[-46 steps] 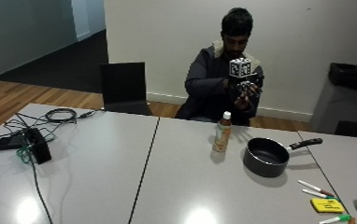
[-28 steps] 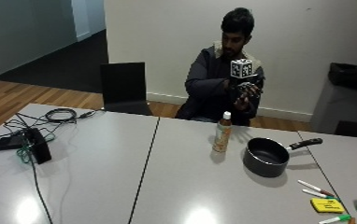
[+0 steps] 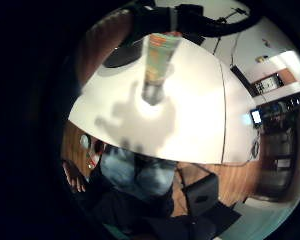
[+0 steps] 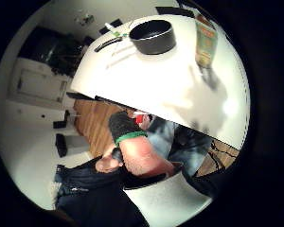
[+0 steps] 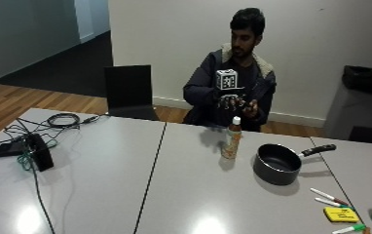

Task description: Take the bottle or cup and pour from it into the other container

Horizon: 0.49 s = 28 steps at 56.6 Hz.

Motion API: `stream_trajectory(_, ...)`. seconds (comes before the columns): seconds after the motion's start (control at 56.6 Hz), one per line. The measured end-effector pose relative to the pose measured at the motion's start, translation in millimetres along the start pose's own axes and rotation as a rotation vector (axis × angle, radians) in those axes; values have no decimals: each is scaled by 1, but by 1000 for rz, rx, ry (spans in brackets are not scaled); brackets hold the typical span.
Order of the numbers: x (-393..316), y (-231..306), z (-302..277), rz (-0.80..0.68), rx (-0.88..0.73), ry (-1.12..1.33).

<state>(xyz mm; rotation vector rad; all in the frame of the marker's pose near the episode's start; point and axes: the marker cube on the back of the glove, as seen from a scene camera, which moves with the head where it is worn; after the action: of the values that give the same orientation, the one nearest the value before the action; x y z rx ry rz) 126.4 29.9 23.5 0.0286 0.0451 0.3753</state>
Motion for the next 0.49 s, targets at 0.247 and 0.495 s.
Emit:
stream_trajectory(0.247, 100, -66, 38, 137, 244, -147)
stream_trajectory(0.495, 141, -90, 78, 152, 75, -372)
